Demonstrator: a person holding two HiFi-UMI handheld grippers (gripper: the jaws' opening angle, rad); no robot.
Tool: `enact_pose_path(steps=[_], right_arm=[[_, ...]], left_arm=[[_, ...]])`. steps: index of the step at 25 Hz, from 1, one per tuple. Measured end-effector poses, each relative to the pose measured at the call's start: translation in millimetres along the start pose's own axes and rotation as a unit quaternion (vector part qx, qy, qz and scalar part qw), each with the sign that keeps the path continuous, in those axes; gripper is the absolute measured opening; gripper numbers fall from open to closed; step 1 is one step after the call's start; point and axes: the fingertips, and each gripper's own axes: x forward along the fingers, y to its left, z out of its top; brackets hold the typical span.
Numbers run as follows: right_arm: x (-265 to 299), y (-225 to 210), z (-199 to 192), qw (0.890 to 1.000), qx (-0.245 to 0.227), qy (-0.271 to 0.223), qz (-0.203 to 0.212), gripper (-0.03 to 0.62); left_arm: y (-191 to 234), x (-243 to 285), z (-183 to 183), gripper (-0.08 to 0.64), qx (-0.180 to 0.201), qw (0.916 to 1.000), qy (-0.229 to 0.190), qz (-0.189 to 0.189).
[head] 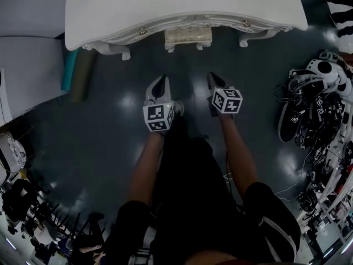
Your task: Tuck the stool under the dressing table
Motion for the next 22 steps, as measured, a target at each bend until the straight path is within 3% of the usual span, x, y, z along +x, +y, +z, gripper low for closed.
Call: enact_pose_path(steps=[7,11,17,22], right_arm=[[-62.5,52.2,52.7,1.000,-0.010,0.021,0.001,-0.003],[-92.5,71.3,75.8,1.000,0.001,0.021,-0.010,-0.003],[-141.2,90.6,96.1,1.000,-0.001,0.027,-0.003,-0.003],[-178.9,94.5,120.1,0.999,-0.029,0.027,0.011,-0.002]], left_arm=[[-17.1,-54.1,71.0,0.006,-0.018,0.9996,0.017,-0.013],[-36.3,-74.8,108.6,0.006,0.002,0.9993,0.012,-0.034],[-62.3,-105.6,135.0,0.006,-0.003,0.9993,0.018,-0.034],[-90.2,-123.6,157.6,0.008,0.005,0.9998,0.008,-0.019]])
